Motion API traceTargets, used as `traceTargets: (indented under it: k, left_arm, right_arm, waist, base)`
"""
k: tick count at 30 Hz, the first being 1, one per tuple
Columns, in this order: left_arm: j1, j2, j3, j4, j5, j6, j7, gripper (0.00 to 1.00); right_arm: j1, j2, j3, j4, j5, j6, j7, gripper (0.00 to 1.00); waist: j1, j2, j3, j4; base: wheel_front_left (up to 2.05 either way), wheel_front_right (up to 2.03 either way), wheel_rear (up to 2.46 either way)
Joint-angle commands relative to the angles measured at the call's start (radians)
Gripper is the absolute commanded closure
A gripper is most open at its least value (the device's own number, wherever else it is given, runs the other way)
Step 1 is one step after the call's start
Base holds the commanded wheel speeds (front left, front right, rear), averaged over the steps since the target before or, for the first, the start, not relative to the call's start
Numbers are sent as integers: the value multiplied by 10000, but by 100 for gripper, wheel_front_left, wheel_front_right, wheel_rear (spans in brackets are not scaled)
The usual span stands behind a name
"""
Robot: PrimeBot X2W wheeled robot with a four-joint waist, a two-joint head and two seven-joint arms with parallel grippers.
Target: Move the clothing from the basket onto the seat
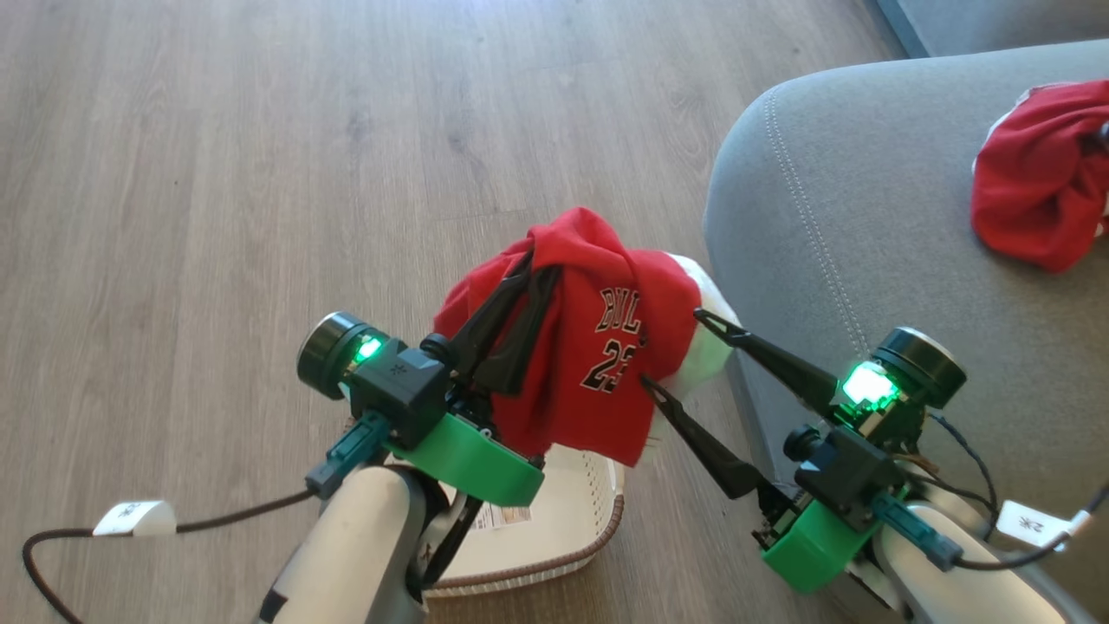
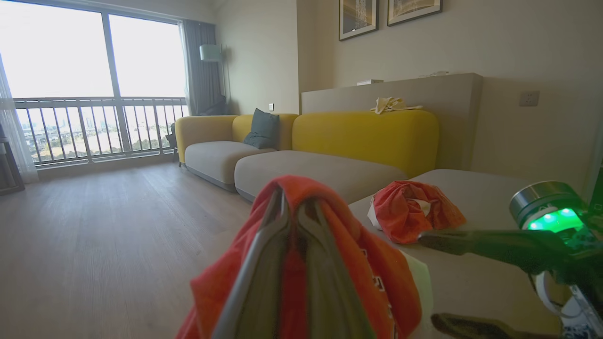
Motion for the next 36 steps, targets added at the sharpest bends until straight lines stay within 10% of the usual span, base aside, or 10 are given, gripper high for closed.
traceTargets:
  k: [1, 36]
  left_arm:
    - [-582, 74, 232, -420, 73, -5, -95, 100]
    - [-748, 74, -786, -680, 811, -206, -95, 100]
  right_arm:
    - [-330, -60, 142, -178, 70, -4, -9, 0]
    - [-1936, 452, 3315, 1166, 2568, -4, -9, 0]
  waist:
    - [0, 0, 9, 32]
    - [0, 0, 28, 434]
  base:
    - [0, 0, 0]
    - [0, 0, 0]
